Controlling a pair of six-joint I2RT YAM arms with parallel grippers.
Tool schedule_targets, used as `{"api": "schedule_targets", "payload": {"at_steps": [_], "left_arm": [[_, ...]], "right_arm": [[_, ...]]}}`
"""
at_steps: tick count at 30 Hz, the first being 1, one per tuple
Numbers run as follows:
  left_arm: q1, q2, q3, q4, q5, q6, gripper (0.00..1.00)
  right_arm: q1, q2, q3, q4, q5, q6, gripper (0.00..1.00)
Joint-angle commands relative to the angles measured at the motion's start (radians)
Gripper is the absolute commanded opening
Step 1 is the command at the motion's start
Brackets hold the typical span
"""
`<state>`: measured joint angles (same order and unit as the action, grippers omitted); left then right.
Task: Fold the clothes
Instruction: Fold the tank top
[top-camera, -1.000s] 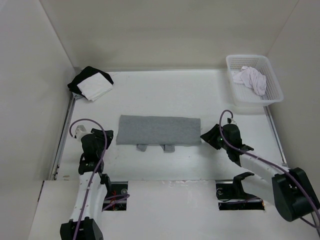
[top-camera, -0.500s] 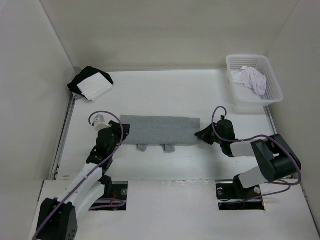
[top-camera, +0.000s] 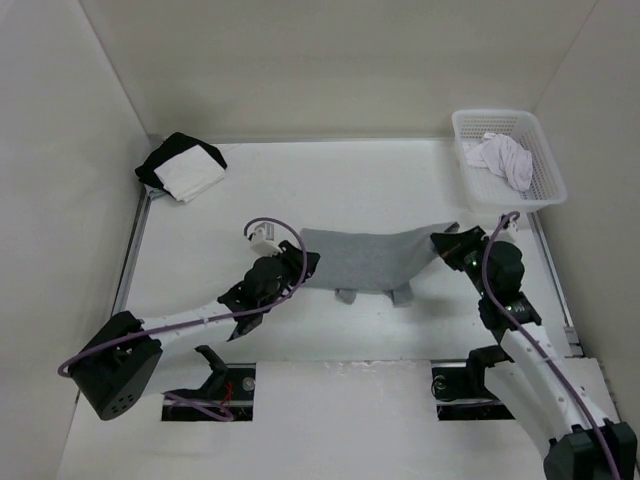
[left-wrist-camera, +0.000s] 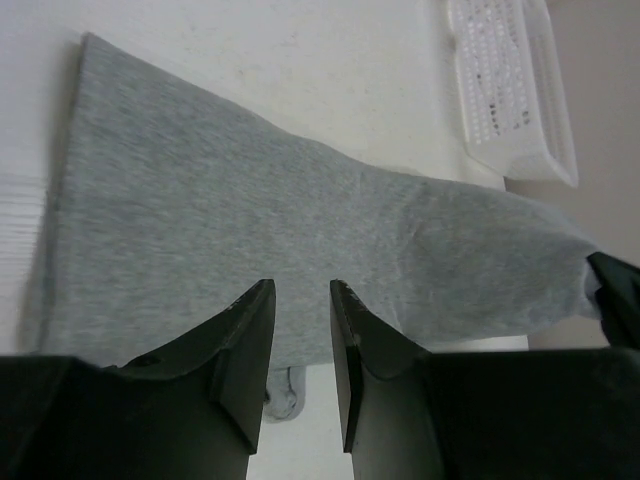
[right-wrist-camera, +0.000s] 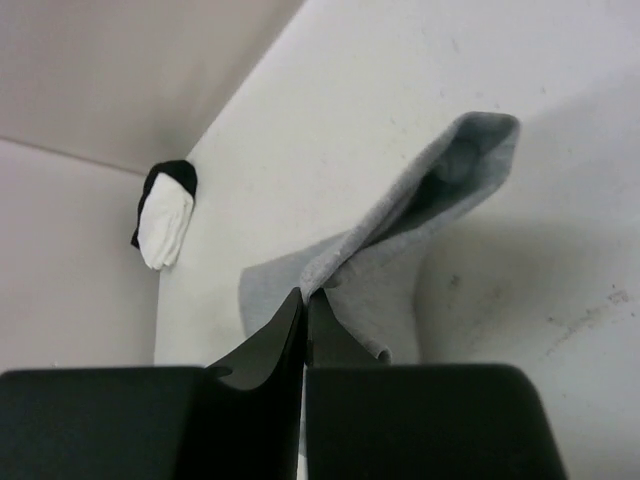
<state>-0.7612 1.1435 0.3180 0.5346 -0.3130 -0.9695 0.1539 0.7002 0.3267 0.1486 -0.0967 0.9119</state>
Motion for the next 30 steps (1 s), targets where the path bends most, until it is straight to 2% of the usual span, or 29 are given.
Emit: {"api": "schedule_targets", "payload": {"at_steps": [1,5,9,11,15,17,20,23,24,26,28,30], "left_arm": [[-0.019,0.004,0.064,0.12,-0.035,-0.008,0.27],[0.013,-0.062,0.04,0.104,-0.008,-0.014,0.27],[0.062,-0.151,0.001,0.039,0.009,-0.023,0.27],[0.093,-0.195,-0.02,0.01,0.023,-0.026,0.28],[0.164,-0.275,-0.063,-0.022,0.064,-0.041,0.29],[0.208,-0.309,-0.08,-0.042,0.087,-0.046,0.3],[0.269,-0.349,-0.094,-0.07,0.127,-0.048,0.3],[0.306,-0.355,-0.1,-0.081,0.147,-0.046,0.3],[0.314,-0.346,-0.099,-0.082,0.156,-0.041,0.31],[0.319,-0.312,-0.088,-0.079,0.175,-0.032,0.32],[0.308,-0.253,-0.063,-0.07,0.196,-0.011,0.32],[0.281,-0.188,-0.039,-0.062,0.203,0.015,0.32]], "right_arm": [[0.075,-0.019,0.171,-0.25,0.101,-0.139,0.0],[0.271,0.111,0.326,-0.308,0.196,-0.221,0.01],[0.498,0.329,0.494,-0.349,0.31,-0.272,0.01],[0.572,0.457,0.576,-0.372,0.333,-0.271,0.03],[0.663,0.711,0.727,-0.385,0.345,-0.242,0.06],[0.68,0.85,0.816,-0.38,0.351,-0.214,0.17],[0.703,0.981,0.905,-0.324,0.328,-0.17,0.24],[0.723,1.019,0.933,-0.27,0.284,-0.134,0.43],[0.727,1.01,0.921,-0.249,0.275,-0.13,0.46],[0.732,0.952,0.853,-0.193,0.279,-0.128,0.48],[0.732,0.853,0.738,-0.134,0.304,-0.125,0.45],[0.723,0.727,0.599,-0.081,0.336,-0.125,0.33]]}}
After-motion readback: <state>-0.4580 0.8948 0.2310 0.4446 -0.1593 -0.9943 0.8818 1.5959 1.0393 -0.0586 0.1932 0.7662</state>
